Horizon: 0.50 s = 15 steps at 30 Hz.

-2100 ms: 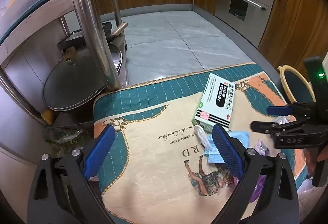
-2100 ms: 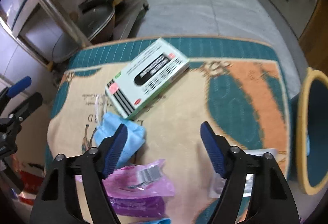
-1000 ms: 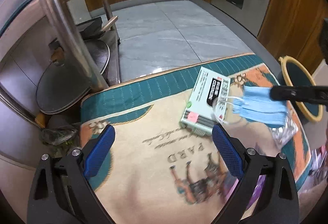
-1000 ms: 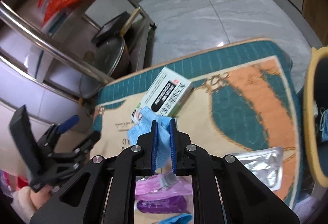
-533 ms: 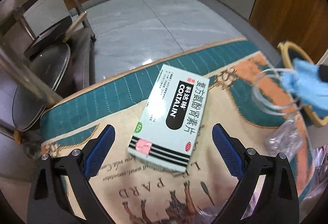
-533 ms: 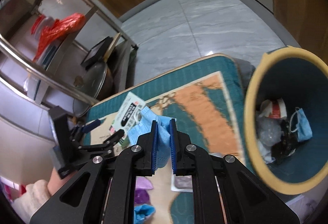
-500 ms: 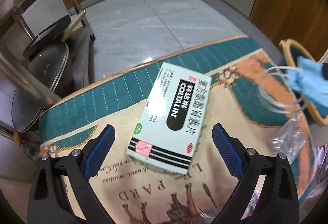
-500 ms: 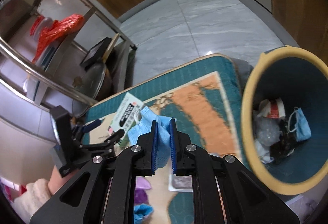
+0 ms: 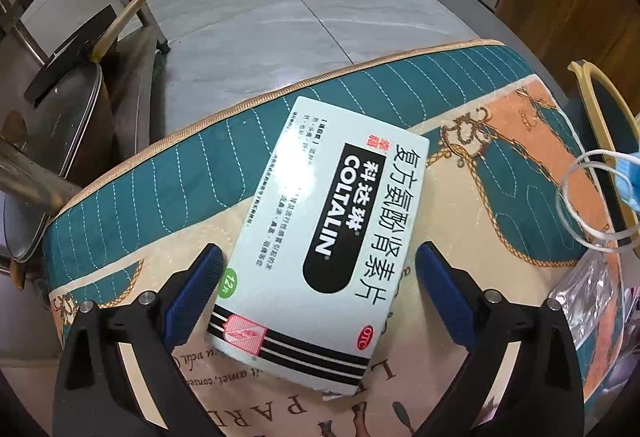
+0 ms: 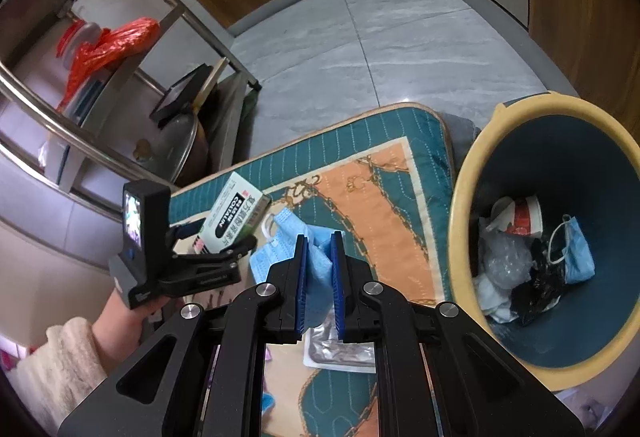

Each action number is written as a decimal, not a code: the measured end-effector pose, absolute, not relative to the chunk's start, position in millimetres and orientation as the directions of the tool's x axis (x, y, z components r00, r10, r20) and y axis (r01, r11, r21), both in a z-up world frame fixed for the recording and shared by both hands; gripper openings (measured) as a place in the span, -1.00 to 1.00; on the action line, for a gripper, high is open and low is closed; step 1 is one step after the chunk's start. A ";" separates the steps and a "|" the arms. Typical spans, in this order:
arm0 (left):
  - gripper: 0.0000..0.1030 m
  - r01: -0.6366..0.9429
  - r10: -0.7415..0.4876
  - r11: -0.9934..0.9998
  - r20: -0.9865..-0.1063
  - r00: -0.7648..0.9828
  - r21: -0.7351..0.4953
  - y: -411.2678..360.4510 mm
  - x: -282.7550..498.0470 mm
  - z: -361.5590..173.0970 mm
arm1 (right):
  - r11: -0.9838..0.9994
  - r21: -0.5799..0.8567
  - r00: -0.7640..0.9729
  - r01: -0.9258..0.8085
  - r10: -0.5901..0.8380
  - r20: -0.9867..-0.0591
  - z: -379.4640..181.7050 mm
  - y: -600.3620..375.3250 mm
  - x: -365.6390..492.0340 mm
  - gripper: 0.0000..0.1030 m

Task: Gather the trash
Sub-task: 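Grasp the blue mask with the right gripper while the left grasps the white COLTALIN box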

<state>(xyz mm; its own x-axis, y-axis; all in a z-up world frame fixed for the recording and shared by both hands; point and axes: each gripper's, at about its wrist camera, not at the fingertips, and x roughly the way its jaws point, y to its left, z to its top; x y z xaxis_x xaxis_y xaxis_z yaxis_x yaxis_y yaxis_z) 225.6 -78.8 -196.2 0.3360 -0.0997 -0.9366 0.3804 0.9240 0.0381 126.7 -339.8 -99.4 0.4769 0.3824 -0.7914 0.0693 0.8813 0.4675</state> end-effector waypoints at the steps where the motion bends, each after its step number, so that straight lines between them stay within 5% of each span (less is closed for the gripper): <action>1: 0.87 0.376 -0.101 0.926 -0.937 0.334 0.035 -78.0 226.0 -196.5 | 0.881 0.468 0.478 0.072 0.381 -0.791 -99.2 -340.7 126.3 -0.76; 6: 0.56 0.394 -0.123 0.919 -0.937 0.327 0.017 -77.1 221.9 -192.4 | 0.885 0.461 0.479 0.063 0.379 -0.792 -98.8 -340.8 126.3 -0.76; 15: 0.51 0.378 -0.190 0.925 -0.913 0.361 -0.043 -74.0 218.1 -171.9 | 0.894 0.443 0.492 0.062 0.359 -0.793 -93.4 -342.7 124.8 -0.76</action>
